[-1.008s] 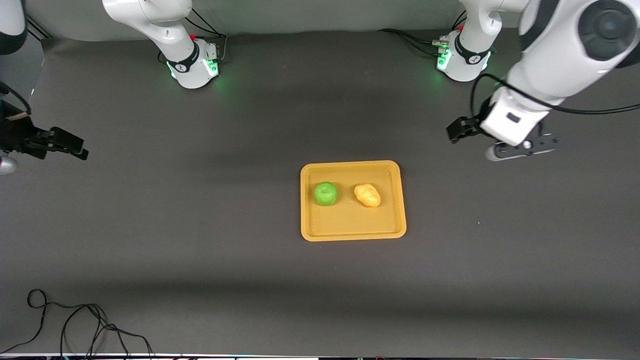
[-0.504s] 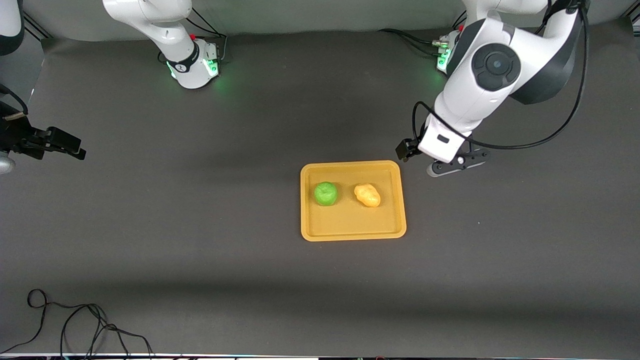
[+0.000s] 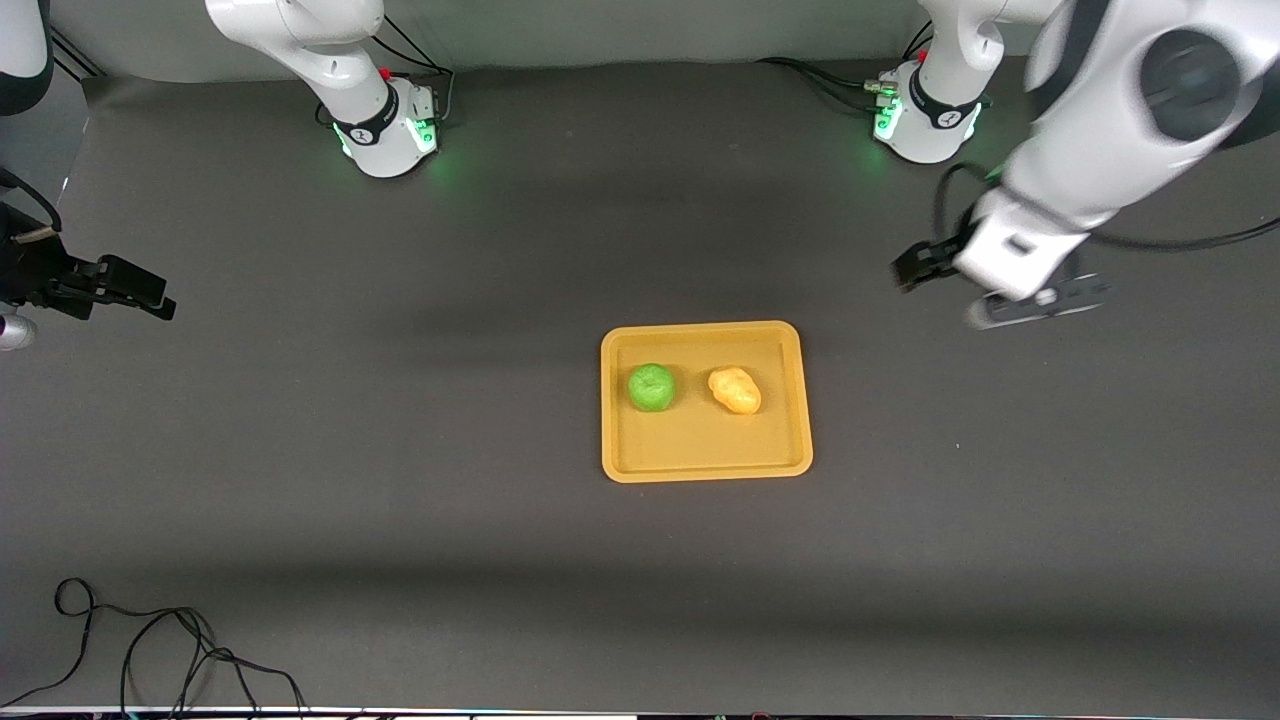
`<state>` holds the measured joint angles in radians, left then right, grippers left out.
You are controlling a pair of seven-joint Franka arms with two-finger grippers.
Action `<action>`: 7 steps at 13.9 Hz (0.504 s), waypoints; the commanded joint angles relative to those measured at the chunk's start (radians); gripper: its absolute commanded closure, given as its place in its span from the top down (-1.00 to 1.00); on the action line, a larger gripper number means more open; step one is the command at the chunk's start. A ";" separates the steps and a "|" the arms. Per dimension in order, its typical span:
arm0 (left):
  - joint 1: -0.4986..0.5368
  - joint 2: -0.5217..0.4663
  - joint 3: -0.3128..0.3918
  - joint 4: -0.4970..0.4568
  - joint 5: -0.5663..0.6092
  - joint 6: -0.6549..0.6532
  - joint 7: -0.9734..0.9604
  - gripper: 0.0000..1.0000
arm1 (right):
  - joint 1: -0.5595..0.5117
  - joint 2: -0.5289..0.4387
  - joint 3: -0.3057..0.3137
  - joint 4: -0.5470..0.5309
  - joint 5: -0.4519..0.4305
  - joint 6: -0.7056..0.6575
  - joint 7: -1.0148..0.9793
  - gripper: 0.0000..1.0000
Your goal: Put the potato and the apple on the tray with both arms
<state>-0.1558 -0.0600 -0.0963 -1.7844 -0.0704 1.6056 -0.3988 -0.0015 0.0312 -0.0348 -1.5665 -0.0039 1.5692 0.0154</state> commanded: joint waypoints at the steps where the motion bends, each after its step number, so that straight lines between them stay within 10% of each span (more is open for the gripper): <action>1: 0.089 -0.059 -0.007 0.016 0.012 -0.090 0.145 0.94 | -0.006 -0.008 0.007 -0.006 -0.018 0.005 -0.020 1.00; 7: 0.249 -0.087 -0.005 0.049 0.027 -0.167 0.377 0.94 | -0.006 -0.008 0.007 -0.006 -0.016 0.005 -0.018 1.00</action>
<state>0.0596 -0.1371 -0.0880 -1.7643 -0.0542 1.4843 -0.0670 -0.0016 0.0311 -0.0348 -1.5667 -0.0041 1.5692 0.0154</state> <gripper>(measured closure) 0.031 0.000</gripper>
